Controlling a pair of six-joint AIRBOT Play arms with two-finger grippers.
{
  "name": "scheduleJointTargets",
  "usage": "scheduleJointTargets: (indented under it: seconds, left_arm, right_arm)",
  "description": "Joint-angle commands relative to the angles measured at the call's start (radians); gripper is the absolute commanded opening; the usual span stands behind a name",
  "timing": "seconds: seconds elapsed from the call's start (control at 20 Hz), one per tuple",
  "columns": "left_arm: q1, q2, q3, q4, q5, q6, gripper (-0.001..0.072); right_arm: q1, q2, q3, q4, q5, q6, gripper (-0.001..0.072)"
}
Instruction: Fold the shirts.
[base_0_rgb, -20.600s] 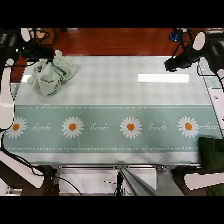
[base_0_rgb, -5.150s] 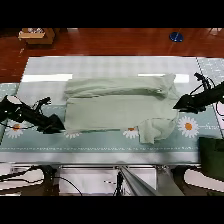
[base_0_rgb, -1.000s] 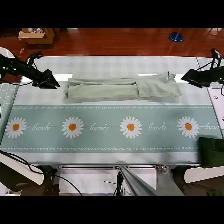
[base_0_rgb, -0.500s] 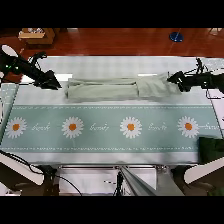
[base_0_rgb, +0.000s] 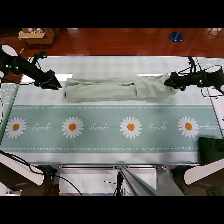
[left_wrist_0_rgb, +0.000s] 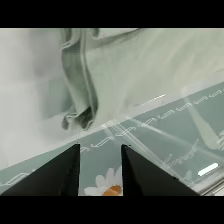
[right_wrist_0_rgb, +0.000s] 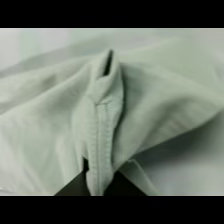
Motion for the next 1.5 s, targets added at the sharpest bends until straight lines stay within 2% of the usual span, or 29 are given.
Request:
scheduleJointTargets:
  seconds: [0.0,0.05,0.15,0.2,0.5,0.8,1.05,1.35,1.45]
  left_arm:
    - [-0.023,0.016,0.001,-0.126,-0.006,-0.008,0.0220]
    - [-0.039,0.024,0.001,-0.171,-0.007,-0.009,0.0218]
    - [-0.098,0.039,0.001,-0.245,-0.007,-0.015,0.0106]
    - [-0.132,0.042,0.001,-0.267,-0.007,-0.015,0.0021]
    - [-0.403,0.033,0.000,-0.298,0.056,-0.016,0.0022]
    - [-0.644,0.029,0.000,-0.321,0.276,-0.042,0.0022]
    - [-0.765,-0.002,0.000,-0.340,0.424,-0.095,0.0022]
    - [-0.884,-0.101,0.001,-0.525,0.518,-0.090,0.0022]
    - [-0.922,-0.130,0.001,-0.542,0.545,-0.090,0.0022]
  right_arm:
    - [-0.001,0.111,0.001,-0.154,0.085,0.035,0.0025]
    - [-0.001,0.151,0.001,-0.204,0.116,0.048,0.0025]
    - [-0.001,0.225,0.001,-0.279,0.176,0.063,0.0025]
    - [-0.001,0.258,0.001,-0.309,0.200,0.070,0.0025]
    - [-0.001,0.436,0.001,-0.349,0.303,0.114,0.0025]
    - [-0.001,0.560,0.001,-0.355,0.364,0.136,0.0025]
    - [-0.001,0.637,0.001,-0.360,0.410,0.180,0.0025]
    - [-0.001,0.695,0.001,-0.367,0.474,0.225,0.0025]
    - [-0.001,0.701,0.001,-0.368,0.474,0.241,0.0025]
